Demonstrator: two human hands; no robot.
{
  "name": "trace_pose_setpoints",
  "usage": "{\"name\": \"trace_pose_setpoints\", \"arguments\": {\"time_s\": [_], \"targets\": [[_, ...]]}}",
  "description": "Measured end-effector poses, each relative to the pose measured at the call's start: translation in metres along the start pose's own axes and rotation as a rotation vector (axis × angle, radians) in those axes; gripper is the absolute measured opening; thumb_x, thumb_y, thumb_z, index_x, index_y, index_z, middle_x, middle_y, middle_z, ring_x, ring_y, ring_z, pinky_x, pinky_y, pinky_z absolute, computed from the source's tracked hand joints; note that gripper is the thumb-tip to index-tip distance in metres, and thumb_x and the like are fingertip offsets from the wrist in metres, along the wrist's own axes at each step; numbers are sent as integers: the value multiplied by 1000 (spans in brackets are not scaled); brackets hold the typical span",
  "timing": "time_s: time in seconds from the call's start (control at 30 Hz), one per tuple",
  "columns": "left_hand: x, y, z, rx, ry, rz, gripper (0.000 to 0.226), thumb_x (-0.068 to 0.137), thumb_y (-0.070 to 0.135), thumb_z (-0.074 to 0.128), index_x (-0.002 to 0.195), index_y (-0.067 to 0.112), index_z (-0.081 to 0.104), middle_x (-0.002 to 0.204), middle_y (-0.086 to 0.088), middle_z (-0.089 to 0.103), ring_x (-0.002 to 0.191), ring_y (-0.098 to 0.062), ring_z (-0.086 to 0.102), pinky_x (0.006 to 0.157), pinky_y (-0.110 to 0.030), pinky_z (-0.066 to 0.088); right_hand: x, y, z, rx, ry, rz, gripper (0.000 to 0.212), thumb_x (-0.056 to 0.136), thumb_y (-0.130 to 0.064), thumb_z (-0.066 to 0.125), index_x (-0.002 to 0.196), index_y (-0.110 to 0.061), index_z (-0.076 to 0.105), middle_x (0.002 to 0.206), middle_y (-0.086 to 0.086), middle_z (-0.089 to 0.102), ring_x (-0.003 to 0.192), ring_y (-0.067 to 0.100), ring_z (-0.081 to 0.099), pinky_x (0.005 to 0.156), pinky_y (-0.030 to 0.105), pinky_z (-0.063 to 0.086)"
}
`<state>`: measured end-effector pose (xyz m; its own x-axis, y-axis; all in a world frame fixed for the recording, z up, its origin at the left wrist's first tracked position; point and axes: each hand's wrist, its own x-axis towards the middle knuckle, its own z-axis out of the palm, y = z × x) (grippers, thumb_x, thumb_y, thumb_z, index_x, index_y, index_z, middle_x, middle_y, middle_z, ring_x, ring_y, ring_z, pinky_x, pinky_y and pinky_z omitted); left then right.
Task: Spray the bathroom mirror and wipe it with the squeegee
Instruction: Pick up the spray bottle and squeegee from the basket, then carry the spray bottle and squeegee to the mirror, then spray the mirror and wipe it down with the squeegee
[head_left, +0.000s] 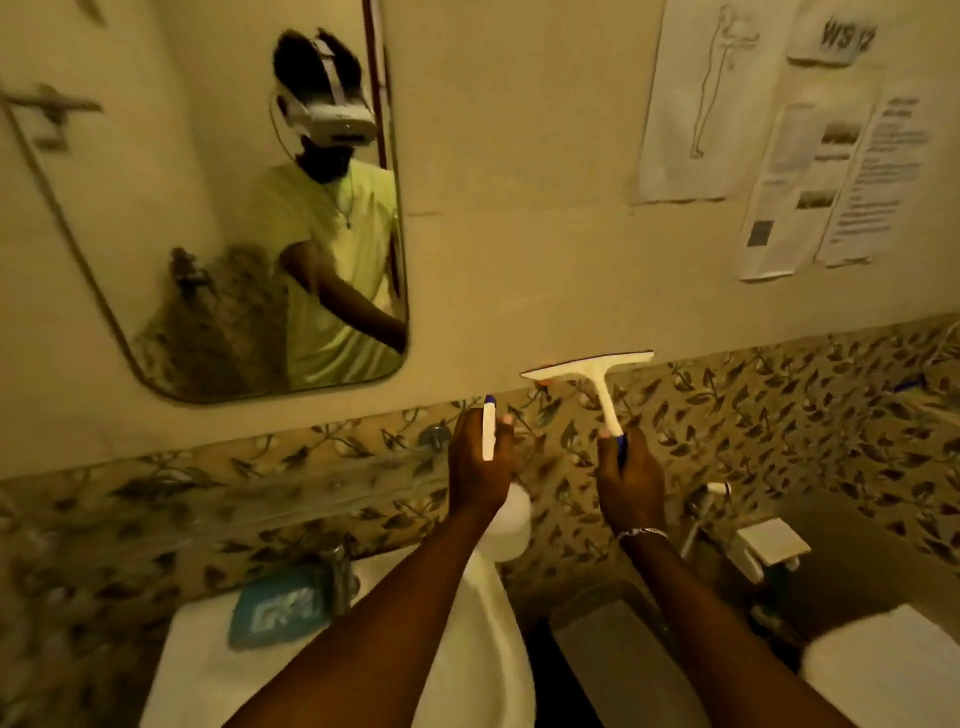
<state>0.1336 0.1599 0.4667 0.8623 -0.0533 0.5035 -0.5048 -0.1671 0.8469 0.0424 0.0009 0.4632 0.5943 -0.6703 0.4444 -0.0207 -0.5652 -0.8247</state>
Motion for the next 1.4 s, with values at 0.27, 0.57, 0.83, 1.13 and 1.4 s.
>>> {"name": "trace_pose_setpoints", "arguments": {"time_s": [0.27,0.57,0.83,1.13,1.4], "targets": [[89,52,-174,70,319,117,32,101,41,59,93,11,67,79,-5,68,74,-20,67,64,-34,53,19,-147,79,199,65,-280,28,105,-43,38,90,-23,48,62,-5,50,54,9,50,46,25,30],[155,125,-334,248,543,267,33,100,38,62,95,7,72,83,-9,73,71,-17,66,63,-27,53,4,-286,141,513,11,-369,44,101,-52,32,98,-13,53,63,-3,56,56,7,56,40,19,35],[160,132,-341,282,546,218,47,98,51,60,82,9,73,66,0,66,58,-9,62,51,-15,42,-1,-317,153,592,-22,-383,59,101,-53,31,128,-5,53,106,26,68,85,35,67,68,42,56],[108,64,-299,126,406,149,27,100,45,61,75,36,65,68,3,68,65,-4,68,52,-19,51,-6,-300,145,548,-4,-342,46,104,-45,35,110,-5,57,71,-1,60,59,1,54,49,8,37],[60,3,-277,148,484,2,40,94,52,60,71,21,67,58,4,66,55,-4,66,46,-11,45,-7,-285,141,582,-85,-302,30,105,-35,41,100,-9,57,63,2,56,48,4,51,42,21,41]]}}
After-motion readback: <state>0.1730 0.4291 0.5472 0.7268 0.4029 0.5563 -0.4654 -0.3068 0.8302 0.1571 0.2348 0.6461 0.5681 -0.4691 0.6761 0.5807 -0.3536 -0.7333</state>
